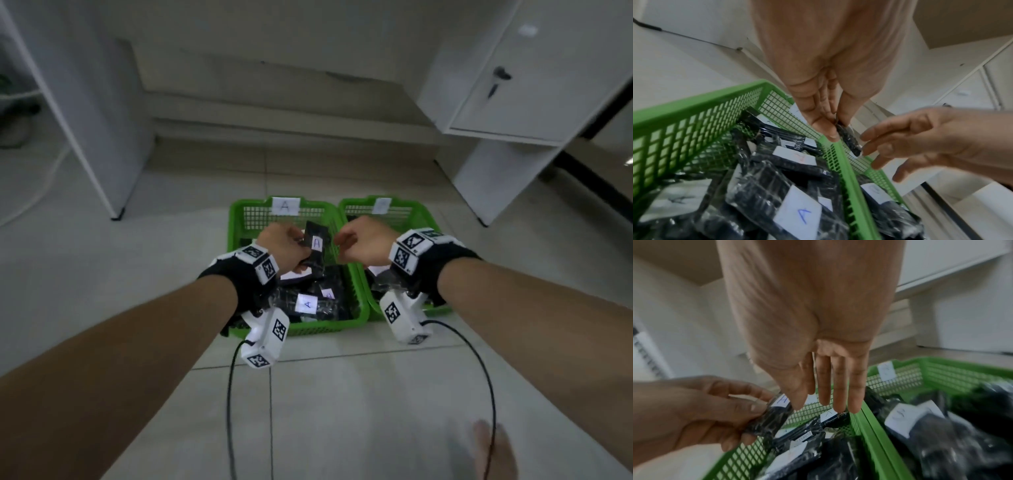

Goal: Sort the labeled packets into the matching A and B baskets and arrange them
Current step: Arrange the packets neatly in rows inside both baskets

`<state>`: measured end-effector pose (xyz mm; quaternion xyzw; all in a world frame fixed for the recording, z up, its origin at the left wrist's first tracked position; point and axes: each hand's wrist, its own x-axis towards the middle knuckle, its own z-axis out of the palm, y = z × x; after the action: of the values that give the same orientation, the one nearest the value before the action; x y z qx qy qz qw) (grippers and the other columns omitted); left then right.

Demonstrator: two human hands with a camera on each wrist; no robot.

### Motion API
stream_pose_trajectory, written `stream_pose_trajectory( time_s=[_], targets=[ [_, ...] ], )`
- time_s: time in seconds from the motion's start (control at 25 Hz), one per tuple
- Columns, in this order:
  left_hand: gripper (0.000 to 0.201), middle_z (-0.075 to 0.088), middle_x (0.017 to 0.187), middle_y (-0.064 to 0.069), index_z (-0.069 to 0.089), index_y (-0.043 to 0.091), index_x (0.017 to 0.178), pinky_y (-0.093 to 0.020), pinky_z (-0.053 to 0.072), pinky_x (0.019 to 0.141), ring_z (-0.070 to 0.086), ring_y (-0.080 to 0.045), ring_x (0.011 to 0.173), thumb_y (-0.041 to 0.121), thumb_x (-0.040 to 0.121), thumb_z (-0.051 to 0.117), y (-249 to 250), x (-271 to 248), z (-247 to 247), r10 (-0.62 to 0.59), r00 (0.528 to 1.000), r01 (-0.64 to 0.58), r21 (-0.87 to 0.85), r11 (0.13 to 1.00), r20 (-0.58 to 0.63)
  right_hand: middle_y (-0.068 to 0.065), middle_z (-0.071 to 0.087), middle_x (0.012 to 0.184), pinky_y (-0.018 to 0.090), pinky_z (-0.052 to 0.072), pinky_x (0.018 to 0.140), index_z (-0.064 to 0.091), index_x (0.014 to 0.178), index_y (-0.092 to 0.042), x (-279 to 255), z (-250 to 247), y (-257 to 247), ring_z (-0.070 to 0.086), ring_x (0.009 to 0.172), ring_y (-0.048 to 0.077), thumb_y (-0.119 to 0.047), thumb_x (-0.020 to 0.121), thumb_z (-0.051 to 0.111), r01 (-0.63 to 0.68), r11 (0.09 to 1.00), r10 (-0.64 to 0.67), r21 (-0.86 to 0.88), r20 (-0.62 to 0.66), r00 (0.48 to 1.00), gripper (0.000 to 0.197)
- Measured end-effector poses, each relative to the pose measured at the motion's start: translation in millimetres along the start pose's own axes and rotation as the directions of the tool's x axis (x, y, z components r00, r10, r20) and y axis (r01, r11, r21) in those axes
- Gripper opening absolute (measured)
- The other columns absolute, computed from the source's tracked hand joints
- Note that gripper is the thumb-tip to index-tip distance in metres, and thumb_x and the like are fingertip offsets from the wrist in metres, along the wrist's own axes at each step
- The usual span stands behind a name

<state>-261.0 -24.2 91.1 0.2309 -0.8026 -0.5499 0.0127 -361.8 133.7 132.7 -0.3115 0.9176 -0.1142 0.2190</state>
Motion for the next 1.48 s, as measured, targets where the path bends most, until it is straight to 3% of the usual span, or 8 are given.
stream_pose_trajectory(
  time_s=[0.24,0.4,0.56,0.8,0.88,1.08,1.24,1.48],
  targets=[
    [0.013,0.076,0.086,-0.008,0.069,0.012,0.099,-0.021,0.052,0.048,0.068,-0.017,0.062,0.013,0.086,0.070,-22,26,5,-0.123,0.989,0.139,0.225,0.964,-0.083,0.000,0.067,0.120,0.034,0.054,0.090,0.064,0.132,-0.019,41,-35,0,0.064,0.103,0.019,-0.028,0.090,0.072,0.199,0.908,-0.132,-0.368,0.200,0.971,0.043],
    [0.016,0.073,0.093,-0.003,0.071,0.016,0.096,-0.028,0.058,0.079,0.071,-0.020,0.084,0.023,0.081,0.074,-45,15,20,-0.116,0.978,0.168,0.324,0.931,-0.174,0.002,0.066,0.121,0.031,0.051,0.083,0.061,0.132,-0.018,66,-18,1,0.062,0.101,0.018,-0.026,0.092,0.067,0.342,0.857,-0.245,-0.386,0.279,0.929,0.041],
    [0.020,0.073,0.100,-0.004,0.075,0.018,0.103,-0.025,0.052,0.081,0.067,-0.023,0.093,0.027,0.088,0.064,-48,-2,10,-0.039,0.979,0.135,0.493,0.859,-0.200,0.004,0.064,0.127,0.032,0.051,0.089,0.057,0.135,-0.024,99,21,-3,0.062,0.112,0.026,-0.019,0.086,0.069,0.491,0.805,-0.364,-0.334,0.376,0.852,0.051],
    [0.026,0.071,0.113,-0.005,0.072,0.021,0.110,-0.022,0.050,0.079,0.067,-0.024,0.100,0.019,0.092,0.054,-15,22,-10,-0.137,0.941,0.307,0.611,0.730,-0.309,0.009,0.067,0.101,0.031,0.047,0.071,0.067,0.086,-0.018,167,47,-13,0.065,0.092,0.031,-0.011,0.087,0.063,0.481,0.838,-0.396,-0.259,0.318,0.861,0.008],
    [0.028,0.070,0.116,-0.006,0.071,0.021,0.113,-0.024,0.050,0.082,0.066,-0.025,0.103,0.018,0.092,0.052,0,29,-10,-0.151,0.939,0.321,0.632,0.705,-0.308,0.016,0.069,0.098,0.032,0.050,0.069,0.066,0.083,-0.010,177,46,-7,0.064,0.084,0.032,-0.009,0.087,0.061,0.471,0.843,-0.397,-0.261,0.290,0.871,0.006],
    [0.036,0.066,0.124,-0.007,0.067,0.018,0.120,-0.034,0.053,0.095,0.063,-0.027,0.112,0.008,0.090,0.049,-7,52,-11,-0.132,0.977,0.213,0.760,0.614,-0.167,0.014,0.067,0.105,0.029,0.043,0.069,0.066,0.105,-0.004,187,49,3,0.063,0.088,0.030,-0.004,0.090,0.063,0.464,0.799,-0.402,-0.383,0.234,0.885,0.015],
    [0.035,0.063,0.125,-0.008,0.067,0.011,0.116,-0.038,0.055,0.093,0.063,-0.029,0.111,0.002,0.086,0.053,-26,75,-25,-0.130,0.991,0.100,0.846,0.523,-0.036,0.015,0.069,0.105,0.033,0.052,0.077,0.066,0.109,-0.010,188,48,23,0.067,0.095,0.032,-0.009,0.087,0.064,0.479,0.775,-0.425,-0.413,0.221,0.878,0.022],
    [0.026,0.055,0.128,-0.013,0.066,0.005,0.113,-0.041,0.051,0.096,0.057,-0.033,0.118,0.008,0.092,0.052,-40,123,-32,-0.187,0.962,-0.107,0.905,0.411,0.199,0.012,0.063,0.112,0.031,0.040,0.074,0.055,0.116,-0.012,194,39,40,0.060,0.108,0.031,-0.007,0.085,0.068,0.390,0.823,-0.317,-0.413,0.235,0.919,0.034]
  ],
)
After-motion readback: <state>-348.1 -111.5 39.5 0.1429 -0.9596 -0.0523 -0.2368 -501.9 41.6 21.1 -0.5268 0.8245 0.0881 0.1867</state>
